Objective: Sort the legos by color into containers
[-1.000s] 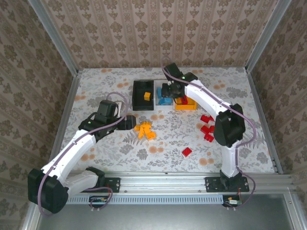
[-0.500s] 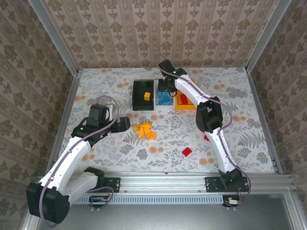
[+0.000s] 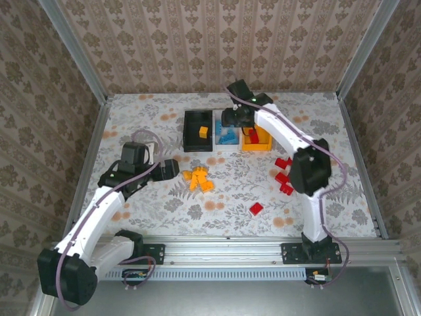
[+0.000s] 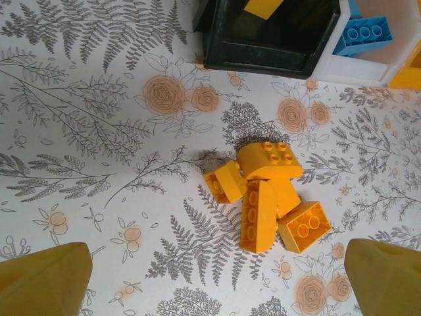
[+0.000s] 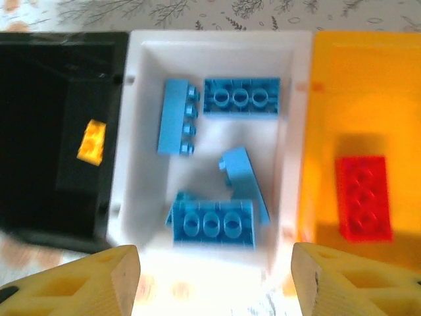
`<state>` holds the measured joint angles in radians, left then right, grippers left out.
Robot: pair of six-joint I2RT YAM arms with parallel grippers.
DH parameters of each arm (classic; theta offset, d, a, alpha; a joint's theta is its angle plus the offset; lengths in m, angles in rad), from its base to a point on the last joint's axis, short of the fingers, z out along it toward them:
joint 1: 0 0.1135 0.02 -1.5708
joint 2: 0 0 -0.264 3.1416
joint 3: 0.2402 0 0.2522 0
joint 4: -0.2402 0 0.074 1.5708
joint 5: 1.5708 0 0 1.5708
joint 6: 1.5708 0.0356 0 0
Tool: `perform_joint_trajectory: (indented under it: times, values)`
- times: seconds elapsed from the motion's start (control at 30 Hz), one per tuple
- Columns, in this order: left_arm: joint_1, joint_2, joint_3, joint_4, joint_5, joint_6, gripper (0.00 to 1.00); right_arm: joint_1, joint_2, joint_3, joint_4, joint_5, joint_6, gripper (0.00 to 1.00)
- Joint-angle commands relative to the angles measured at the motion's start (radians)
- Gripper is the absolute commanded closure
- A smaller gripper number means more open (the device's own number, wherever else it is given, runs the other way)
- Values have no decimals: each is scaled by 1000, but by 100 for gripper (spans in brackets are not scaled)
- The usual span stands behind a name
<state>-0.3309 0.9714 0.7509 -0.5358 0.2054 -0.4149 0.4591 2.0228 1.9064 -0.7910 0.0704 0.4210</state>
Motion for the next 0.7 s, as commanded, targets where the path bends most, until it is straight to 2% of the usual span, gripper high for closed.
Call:
perform_joint_trajectory:
  times: [0.0, 0.17, 0.3, 0.37, 0.67]
  values:
    - [-50, 36, 1, -4, -3, 21, 0, 12, -179, -196, 48, -21, 0, 36]
    - [-207, 140, 13, -16, -69, 28, 0, 15, -397, -560, 119, -71, 60, 36]
    - [-298, 246, 27, 2, -113, 15, 10, 27, -509, -749, 173, -96, 102, 36]
    - [-328, 288, 34, 18, -126, 11, 19, 27, -539, -801, 199, -113, 118, 36]
    - [-356, 432, 73, 83, -156, 4, 30, 32, -575, -850, 221, -135, 120, 37]
